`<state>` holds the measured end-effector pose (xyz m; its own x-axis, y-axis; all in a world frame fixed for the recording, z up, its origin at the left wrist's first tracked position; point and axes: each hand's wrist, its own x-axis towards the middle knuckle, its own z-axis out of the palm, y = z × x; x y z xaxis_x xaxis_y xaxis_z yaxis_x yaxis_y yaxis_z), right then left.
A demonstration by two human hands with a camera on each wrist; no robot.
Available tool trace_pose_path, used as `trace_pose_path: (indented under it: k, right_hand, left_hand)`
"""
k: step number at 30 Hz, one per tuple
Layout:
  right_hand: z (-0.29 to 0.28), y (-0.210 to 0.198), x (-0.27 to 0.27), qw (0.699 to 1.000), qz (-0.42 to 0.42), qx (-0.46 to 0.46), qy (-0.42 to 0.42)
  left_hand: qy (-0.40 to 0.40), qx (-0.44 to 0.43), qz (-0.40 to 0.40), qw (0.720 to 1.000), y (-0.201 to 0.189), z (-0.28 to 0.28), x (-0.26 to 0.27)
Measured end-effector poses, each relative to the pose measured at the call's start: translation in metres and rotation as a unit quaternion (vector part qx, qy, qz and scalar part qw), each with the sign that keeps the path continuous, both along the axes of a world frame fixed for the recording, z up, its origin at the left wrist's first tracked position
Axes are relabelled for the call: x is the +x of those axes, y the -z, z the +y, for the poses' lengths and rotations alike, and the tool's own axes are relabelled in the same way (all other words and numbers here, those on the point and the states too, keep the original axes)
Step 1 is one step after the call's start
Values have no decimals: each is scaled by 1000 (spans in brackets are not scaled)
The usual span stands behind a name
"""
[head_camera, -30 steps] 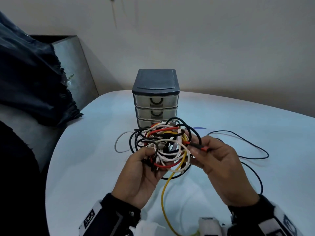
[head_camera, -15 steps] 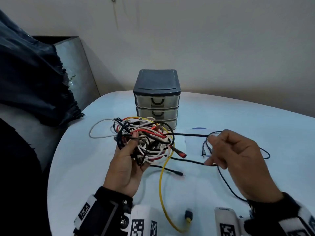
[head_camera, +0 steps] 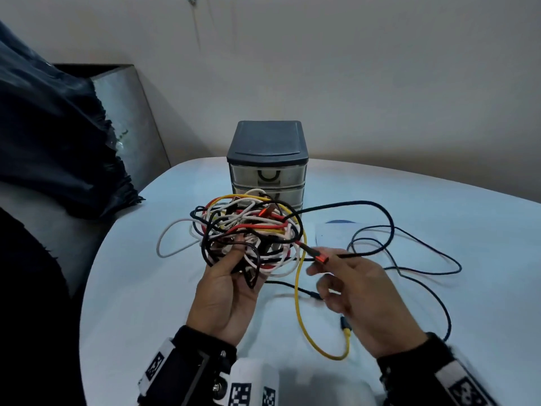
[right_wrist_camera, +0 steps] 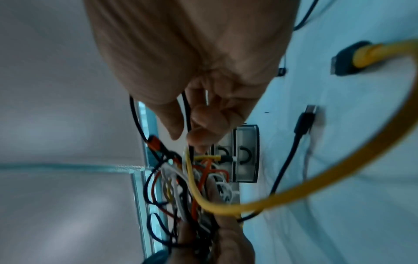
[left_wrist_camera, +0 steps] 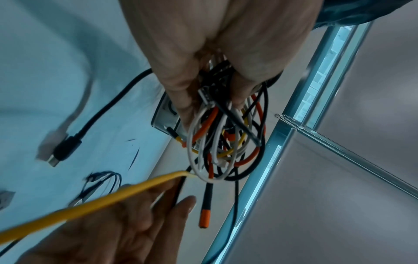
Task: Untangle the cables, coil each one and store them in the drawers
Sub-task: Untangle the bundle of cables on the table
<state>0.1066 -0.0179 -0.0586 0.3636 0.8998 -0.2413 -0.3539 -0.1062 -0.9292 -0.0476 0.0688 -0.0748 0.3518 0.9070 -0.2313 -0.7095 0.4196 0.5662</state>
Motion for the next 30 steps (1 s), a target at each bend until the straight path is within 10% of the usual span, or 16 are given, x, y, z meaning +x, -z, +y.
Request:
trace_pose_path:
  k: [5,10,20,30]
  right_hand:
    - [5,-3,3,988,-128,32,74]
    - [-4,-10,49,957,-21,89,275]
    - [10,13,-10,999,24,19,17]
    - [-9,-23,47,934,-69,155,316]
  left_hand:
    - [19,14,33,999,2,3,-4]
    - [-12,4,24,1000,6,16,-16]
    - [16,5,50,999,7,2,-3]
    - [-22,-3,182,983,10,12,-16]
